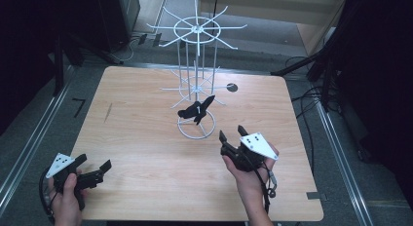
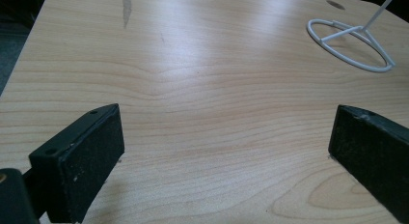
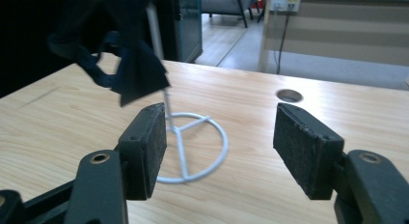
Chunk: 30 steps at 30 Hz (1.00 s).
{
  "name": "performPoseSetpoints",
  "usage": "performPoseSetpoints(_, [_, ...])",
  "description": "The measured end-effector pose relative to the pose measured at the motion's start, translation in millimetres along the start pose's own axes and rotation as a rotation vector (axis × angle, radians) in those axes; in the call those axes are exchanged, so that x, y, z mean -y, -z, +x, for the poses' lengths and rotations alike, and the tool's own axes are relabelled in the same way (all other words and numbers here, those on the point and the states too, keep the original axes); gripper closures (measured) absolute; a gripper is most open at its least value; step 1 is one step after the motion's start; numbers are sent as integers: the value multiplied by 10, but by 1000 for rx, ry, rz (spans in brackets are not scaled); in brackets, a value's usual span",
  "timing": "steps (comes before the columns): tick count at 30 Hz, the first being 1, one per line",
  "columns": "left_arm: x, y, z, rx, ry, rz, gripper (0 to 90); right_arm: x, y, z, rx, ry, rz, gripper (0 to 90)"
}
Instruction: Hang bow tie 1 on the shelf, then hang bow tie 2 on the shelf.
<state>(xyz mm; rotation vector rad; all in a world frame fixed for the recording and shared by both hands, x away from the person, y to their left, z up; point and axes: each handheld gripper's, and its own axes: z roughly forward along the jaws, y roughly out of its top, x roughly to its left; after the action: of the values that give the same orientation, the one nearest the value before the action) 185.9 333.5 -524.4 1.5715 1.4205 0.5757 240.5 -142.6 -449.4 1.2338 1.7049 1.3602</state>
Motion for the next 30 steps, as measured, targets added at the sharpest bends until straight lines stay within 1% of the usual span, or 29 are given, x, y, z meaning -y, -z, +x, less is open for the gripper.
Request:
performPoseSetpoints(4, [0, -1, -5, -2, -4, 2, 0, 59, 99, -200, 26, -10, 6, 373])
performPoseSetpoints(6, [1, 1, -4, -2, -2, 0, 0, 127, 174, -343, 41, -20, 23, 372])
performPoseSetpoints(7, [2, 1, -3, -3, -1, 0, 0, 127, 174, -343, 41, -20, 23, 372])
performPoseSetpoints(8, [2, 2, -4, -3, -3, -1, 0, 178, 219, -431, 48, -27, 34, 371])
performPoseSetpoints(9, [1, 1, -6, -5, -5, 1, 0, 178, 219, -431, 48, -27, 34, 371])
performPoseSetpoints(13, [-1, -9, -15, -8, -8, 6, 0, 276, 304, -606, 71, -50, 41, 373])
performPoseSetpoints(15, [0, -9, -16, -9, -9, 4, 0, 308, 330, -670, 81, -56, 44, 374])
performPoseSetpoints(17, [2, -4, -14, -9, -10, 2, 0, 348, 351, -738, 95, -73, 53, 376])
performPoseSetpoints(19, [1, -6, -12, -8, -10, 4, 0, 376, 364, -780, 100, -87, 56, 375])
performPoseSetpoints(20, [-1, -10, -15, -9, -9, 7, 0, 412, 390, -816, 104, -106, 54, 373])
performPoseSetpoints(22, [-2, -10, -20, -9, -15, 11, 0, 427, 399, -832, 103, -112, 57, 371])
performPoseSetpoints(23, [-1, -9, -20, -8, -15, 11, 0, 457, 408, -854, 105, -129, 62, 371])
performPoseSetpoints(24, [-1, -9, -18, -9, -14, 9, 0, 476, 410, -867, 112, -140, 67, 374])
performPoseSetpoints(25, [-1, -10, -16, -9, -10, 7, 0, 506, 405, -888, 128, -147, 88, 375])
performPoseSetpoints(26, [-2, -11, -14, -8, -9, 8, 0, 554, 386, -925, 148, -143, 108, 384])
performPoseSetpoints(27, [-4, -11, -14, -8, -9, 8, 0, 554, 386, -925, 148, -143, 108, 384])
performPoseSetpoints(30, [-5, -16, -16, -10, -9, 8, 0, 615, 360, -979, 142, -161, 132, 450])
